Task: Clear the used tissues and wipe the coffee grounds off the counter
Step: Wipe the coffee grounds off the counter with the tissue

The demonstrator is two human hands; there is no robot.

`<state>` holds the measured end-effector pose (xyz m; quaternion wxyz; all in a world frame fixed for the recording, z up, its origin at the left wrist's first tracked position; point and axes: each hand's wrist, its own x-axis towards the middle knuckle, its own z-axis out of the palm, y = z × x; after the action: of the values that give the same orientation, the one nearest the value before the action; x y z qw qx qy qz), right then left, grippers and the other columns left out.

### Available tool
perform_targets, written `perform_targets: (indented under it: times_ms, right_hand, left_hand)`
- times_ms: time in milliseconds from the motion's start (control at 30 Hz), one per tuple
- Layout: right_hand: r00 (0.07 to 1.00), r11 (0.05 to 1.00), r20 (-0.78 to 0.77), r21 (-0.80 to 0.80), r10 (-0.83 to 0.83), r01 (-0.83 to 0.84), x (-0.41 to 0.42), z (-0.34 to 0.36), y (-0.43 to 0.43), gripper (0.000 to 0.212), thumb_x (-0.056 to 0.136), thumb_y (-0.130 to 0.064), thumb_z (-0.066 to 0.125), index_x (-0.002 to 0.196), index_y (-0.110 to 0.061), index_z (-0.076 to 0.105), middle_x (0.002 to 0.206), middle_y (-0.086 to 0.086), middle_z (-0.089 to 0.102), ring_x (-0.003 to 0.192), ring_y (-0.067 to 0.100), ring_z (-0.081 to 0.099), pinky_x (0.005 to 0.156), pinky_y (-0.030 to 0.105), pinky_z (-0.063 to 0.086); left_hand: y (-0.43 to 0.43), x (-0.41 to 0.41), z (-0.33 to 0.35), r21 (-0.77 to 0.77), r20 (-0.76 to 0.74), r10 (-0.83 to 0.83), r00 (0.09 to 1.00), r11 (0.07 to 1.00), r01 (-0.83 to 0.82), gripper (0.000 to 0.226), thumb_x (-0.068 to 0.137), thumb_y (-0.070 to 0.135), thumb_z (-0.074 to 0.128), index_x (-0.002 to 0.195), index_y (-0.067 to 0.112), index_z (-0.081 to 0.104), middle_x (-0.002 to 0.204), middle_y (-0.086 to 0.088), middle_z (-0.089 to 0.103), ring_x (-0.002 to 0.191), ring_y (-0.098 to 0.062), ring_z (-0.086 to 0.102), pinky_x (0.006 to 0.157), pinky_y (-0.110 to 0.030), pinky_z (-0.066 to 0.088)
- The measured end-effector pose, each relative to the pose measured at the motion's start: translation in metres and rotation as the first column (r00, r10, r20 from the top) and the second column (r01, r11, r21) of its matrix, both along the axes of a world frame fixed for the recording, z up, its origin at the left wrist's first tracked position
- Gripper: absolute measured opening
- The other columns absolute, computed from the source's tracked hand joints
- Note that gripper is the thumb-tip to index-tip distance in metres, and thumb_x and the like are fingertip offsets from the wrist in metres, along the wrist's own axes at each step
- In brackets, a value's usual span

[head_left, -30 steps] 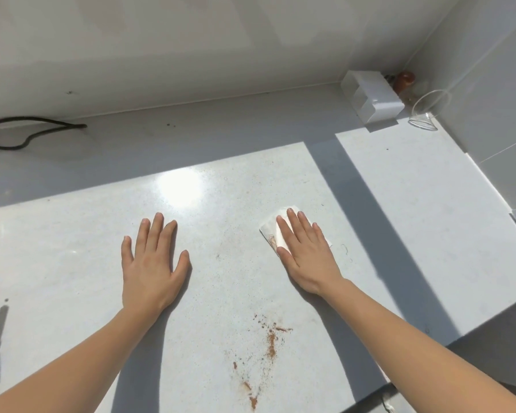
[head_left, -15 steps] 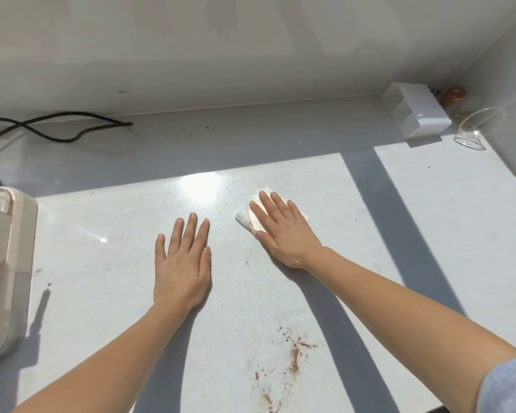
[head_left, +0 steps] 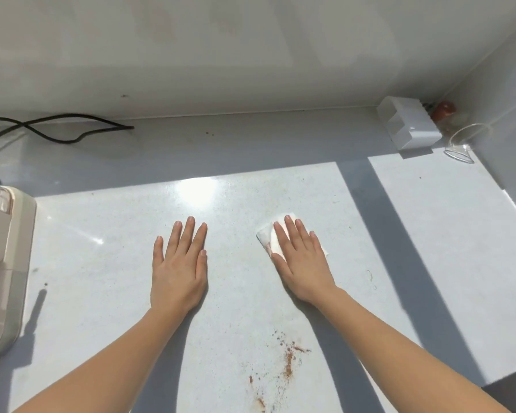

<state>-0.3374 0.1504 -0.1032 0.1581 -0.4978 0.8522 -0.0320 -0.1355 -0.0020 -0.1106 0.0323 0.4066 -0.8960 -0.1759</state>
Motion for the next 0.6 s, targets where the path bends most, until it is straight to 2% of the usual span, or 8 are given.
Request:
perform_targets:
  times_ms: [133,200,333,433,533,600]
  right_hand:
    - [0.934,0.934,-0.033,0.016,-0.355,0.356,-0.065,-0.002,-0.056,0.059,0.101,-0.039,0.020,0.153,-0.020,-0.002,0.161,0.006,-0.010,0.148,0.024,-0.011,0.118,0.046,-0.003]
    - [0.919,0.918,-0.023,0.043,-0.393,0.393,-0.076,-0.001,-0.087,0.059,0.101,-0.039,0.019,0.153,-0.018,-0.002,0.161,0.008,-0.010,0.148,0.026,-0.012,0.118,0.048,-0.003]
    - [0.989,0.989,-0.006,0.001,-0.145,0.145,-0.036,0.000,-0.134,0.059,0.101,-0.040,0.020,0.152,-0.019,-0.001,0.161,0.008,-0.009,0.147,0.025,-0.012,0.117,0.047,-0.005]
    - [1.000,1.000,0.014,-0.008,0.011,-0.011,0.001,0.000,-0.140,0.061,0.101,-0.042,0.020,0.153,-0.020,-0.003,0.161,0.004,-0.012,0.147,0.023,-0.014,0.117,0.044,-0.008]
    - [0.998,0.998,0.008,-0.005,0.065,-0.065,0.003,0.000,-0.112,0.061,0.101,-0.044,0.020,0.153,-0.021,-0.003,0.161,0.002,-0.011,0.147,0.021,-0.014,0.118,0.042,-0.007]
    - [1.000,1.000,0.003,-0.002,0.023,-0.023,-0.008,0.000,-0.083,0.060,0.101,-0.044,0.019,0.153,-0.022,-0.003,0.161,0.001,-0.011,0.147,0.020,-0.014,0.118,0.042,-0.007]
  left_hand:
    - [-0.001,0.000,-0.003,-0.008,0.001,0.009,1.000,1.000,-0.009,0.055,0.096,0.036,0.010,0.151,0.032,0.010,0.159,0.011,0.002,0.147,-0.008,-0.008,0.119,-0.040,-0.005]
    - [-0.002,0.000,-0.005,-0.008,0.000,0.007,1.000,1.000,-0.007,0.054,0.097,0.036,0.012,0.151,0.032,0.010,0.159,0.011,0.002,0.147,-0.008,-0.007,0.119,-0.040,-0.004]
    - [-0.003,0.000,-0.005,-0.003,0.001,0.009,1.000,1.000,-0.009,0.054,0.097,0.037,0.010,0.151,0.033,0.011,0.160,0.011,0.003,0.147,-0.009,-0.007,0.119,-0.040,-0.004]
    - [-0.004,0.000,-0.003,0.002,-0.004,0.012,1.000,1.000,-0.012,0.055,0.096,0.038,0.007,0.151,0.033,0.012,0.159,0.011,0.004,0.147,-0.008,-0.005,0.119,-0.041,-0.002]
    - [-0.005,0.001,-0.003,0.001,-0.008,0.016,1.000,1.000,-0.016,0.055,0.096,0.037,0.007,0.150,0.032,0.014,0.159,0.011,0.005,0.147,-0.008,-0.004,0.119,-0.041,-0.001]
    - [-0.004,0.000,-0.002,0.005,-0.007,0.012,1.000,1.000,-0.012,0.056,0.095,0.037,0.007,0.150,0.032,0.014,0.159,0.011,0.005,0.146,-0.008,-0.004,0.119,-0.041,-0.001]
